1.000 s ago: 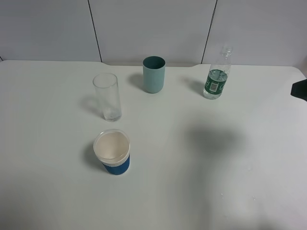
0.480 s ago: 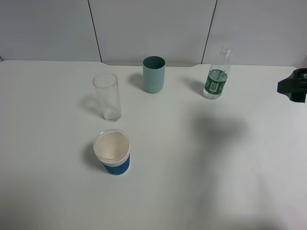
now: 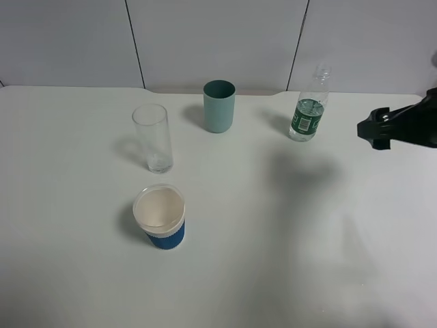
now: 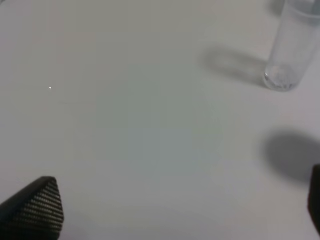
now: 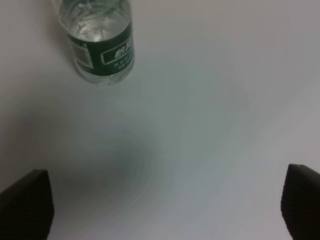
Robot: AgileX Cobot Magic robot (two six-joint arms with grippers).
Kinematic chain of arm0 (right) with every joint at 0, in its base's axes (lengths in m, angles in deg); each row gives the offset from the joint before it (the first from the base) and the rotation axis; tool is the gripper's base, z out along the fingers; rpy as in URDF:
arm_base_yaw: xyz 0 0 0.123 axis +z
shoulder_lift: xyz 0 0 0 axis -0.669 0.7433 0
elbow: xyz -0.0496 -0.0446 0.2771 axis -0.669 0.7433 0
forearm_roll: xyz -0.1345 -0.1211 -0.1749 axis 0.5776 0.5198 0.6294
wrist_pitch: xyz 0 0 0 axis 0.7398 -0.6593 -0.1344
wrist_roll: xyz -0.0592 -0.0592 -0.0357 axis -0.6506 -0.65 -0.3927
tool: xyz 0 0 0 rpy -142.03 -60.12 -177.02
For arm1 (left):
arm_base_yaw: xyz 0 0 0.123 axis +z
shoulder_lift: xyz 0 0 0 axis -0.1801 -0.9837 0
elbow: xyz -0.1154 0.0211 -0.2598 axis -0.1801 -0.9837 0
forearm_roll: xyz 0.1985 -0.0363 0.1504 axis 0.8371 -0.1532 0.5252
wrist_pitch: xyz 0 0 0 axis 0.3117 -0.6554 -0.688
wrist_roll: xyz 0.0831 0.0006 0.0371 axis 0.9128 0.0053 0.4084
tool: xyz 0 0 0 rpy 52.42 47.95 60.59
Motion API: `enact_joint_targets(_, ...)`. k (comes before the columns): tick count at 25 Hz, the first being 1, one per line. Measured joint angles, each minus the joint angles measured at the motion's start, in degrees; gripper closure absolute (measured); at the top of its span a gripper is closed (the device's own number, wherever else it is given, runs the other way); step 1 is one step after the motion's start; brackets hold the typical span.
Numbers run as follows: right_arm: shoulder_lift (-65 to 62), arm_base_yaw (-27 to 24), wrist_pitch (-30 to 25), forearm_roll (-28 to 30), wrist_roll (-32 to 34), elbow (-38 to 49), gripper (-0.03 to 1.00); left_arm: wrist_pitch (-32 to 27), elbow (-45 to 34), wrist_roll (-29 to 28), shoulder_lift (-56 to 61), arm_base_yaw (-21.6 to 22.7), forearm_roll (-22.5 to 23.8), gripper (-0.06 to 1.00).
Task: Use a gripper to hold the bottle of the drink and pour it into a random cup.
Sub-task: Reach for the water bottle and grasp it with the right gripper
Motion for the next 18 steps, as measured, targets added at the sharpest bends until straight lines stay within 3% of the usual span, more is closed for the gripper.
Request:
enact_joint_targets(10,13.3,0.0,11.2,11.9,8.3,0.0,0.07,0.0,0.0,0.0,0.0,0.0,0.0,-0.05)
enact_joint_targets(18,22.3,0.0,22.9,19.8,10.0,-0.1,0.07,0.0,0.0,0.0,0.0,0.0,0.0,-0.05)
